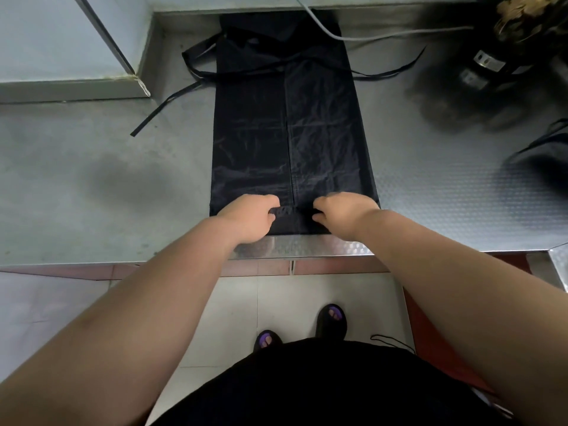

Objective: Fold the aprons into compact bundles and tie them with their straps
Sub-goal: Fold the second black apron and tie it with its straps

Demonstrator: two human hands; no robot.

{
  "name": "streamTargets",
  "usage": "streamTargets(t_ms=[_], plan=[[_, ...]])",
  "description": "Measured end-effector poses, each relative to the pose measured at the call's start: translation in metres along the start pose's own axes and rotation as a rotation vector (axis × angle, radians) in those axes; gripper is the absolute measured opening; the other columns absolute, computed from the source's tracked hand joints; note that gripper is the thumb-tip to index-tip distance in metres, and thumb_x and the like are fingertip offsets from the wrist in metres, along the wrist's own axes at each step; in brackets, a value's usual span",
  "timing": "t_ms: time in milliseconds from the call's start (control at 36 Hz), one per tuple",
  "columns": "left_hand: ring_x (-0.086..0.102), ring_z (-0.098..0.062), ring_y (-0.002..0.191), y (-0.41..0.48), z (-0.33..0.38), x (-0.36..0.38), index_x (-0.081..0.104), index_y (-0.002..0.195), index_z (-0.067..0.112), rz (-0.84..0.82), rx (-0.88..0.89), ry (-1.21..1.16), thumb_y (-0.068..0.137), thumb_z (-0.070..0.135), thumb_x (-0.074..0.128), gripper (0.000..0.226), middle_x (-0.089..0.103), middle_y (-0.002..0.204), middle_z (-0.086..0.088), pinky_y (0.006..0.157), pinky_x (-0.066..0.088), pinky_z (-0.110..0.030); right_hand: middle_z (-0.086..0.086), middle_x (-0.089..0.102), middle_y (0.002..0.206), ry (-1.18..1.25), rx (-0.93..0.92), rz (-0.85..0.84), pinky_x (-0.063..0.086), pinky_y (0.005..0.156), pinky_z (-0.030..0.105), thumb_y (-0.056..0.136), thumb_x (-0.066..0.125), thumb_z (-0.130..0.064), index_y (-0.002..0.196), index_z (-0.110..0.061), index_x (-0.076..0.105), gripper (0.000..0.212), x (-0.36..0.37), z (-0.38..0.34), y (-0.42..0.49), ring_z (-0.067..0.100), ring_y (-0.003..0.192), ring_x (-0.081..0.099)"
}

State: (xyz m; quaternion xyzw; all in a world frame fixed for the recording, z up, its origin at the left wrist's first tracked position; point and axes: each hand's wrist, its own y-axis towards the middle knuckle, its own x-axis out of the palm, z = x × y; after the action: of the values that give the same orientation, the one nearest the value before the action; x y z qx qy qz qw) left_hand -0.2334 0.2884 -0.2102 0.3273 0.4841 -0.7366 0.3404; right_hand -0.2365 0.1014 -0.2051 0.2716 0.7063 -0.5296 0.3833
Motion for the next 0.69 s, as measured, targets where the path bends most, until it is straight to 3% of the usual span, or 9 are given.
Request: streamTargets(t_ms=[111,250,333,417,500,556,611,694], plan=[[0.046,-0.020,0.093,0.009,0.001,-0.006,0.053,0.125,0.018,-0.052,-0.030,0.041,0.098,0.022,0.044,0.029,0.056,0.115,-0.006,0.078,0.041,-0.030,0.008,0.057,0.112,-0.031,-0.004,-0.040,0.039,0.074,0.032,0.102,0.037,-0.032,0.123,-0.015,0.051,0.030,-0.009,-0.001,0.010,0.027,0.101,0.054],[0.055,-0.022,0.091,0.010,0.004,-0.008,0.047,0.116,0.019,-0.017,-0.098,0.135,0.095,0.030,0.051,0.024,0.059,0.105,-0.003,0.064,0.042,-0.031,0.008,0.058,0.105,-0.052,0.004,-0.035,0.038,0.070,0.033,0.101,0.039,-0.032,0.120,-0.014,0.050,0.028,-0.007,-0.002,0.012,0.027,0.095,0.055],[0.055,-0.023,0.098,0.010,0.011,-0.011,0.049,0.117,0.020,0.004,-0.125,0.303,0.095,0.035,0.051,0.027,0.059,0.108,-0.003,0.072,0.041,-0.033,0.007,0.057,0.102,-0.040,0.016,0.001,0.039,0.069,0.033,0.101,0.038,-0.032,0.119,-0.014,0.050,0.028,-0.003,-0.001,0.011,0.026,0.091,0.055],[0.043,-0.023,0.113,0.007,0.020,-0.010,0.050,0.119,0.022,0.154,-0.022,0.560,0.094,0.033,0.052,0.027,0.052,0.119,0.000,0.089,0.031,-0.035,0.009,0.058,0.111,-0.008,0.035,0.038,0.041,0.071,0.034,0.101,0.039,-0.031,0.124,-0.014,0.047,0.030,0.002,0.000,0.010,0.028,0.098,0.057],[0.040,-0.024,0.113,-0.001,0.033,0.001,0.054,0.116,0.022,0.235,0.168,0.682,0.092,0.016,0.048,0.025,0.052,0.115,0.001,0.091,0.029,-0.035,0.009,0.058,0.117,-0.014,0.025,0.125,0.039,0.081,0.036,0.100,0.039,-0.031,0.125,-0.013,0.043,0.031,0.010,-0.001,0.007,0.029,0.105,0.056],[0.043,-0.024,0.112,-0.005,0.040,0.014,0.053,0.119,0.019,0.193,0.197,0.658,0.092,0.010,0.044,0.030,0.052,0.115,-0.001,0.091,0.031,-0.034,0.007,0.057,0.119,-0.039,0.025,0.210,0.036,0.089,0.036,0.100,0.039,-0.032,0.124,-0.015,0.042,0.030,0.017,-0.001,0.003,0.028,0.110,0.053],[0.045,-0.024,0.113,-0.008,0.043,0.024,0.049,0.122,0.014,0.163,0.116,0.499,0.091,0.006,0.043,0.032,0.048,0.119,-0.004,0.087,0.037,-0.033,0.005,0.053,0.120,-0.086,0.039,0.301,0.031,0.093,0.036,0.099,0.040,-0.029,0.124,-0.018,0.043,0.028,0.023,0.004,-0.002,0.027,0.111,0.048],[0.042,-0.021,0.114,-0.013,0.039,0.036,0.049,0.121,0.016,0.223,-0.027,0.179,0.098,0.023,0.042,0.025,0.043,0.124,-0.001,0.077,0.046,-0.032,0.005,0.046,0.118,-0.115,0.095,0.380,0.027,0.093,0.036,0.094,0.046,-0.016,0.123,-0.021,0.048,0.030,0.027,0.016,-0.012,0.028,0.110,0.042]])
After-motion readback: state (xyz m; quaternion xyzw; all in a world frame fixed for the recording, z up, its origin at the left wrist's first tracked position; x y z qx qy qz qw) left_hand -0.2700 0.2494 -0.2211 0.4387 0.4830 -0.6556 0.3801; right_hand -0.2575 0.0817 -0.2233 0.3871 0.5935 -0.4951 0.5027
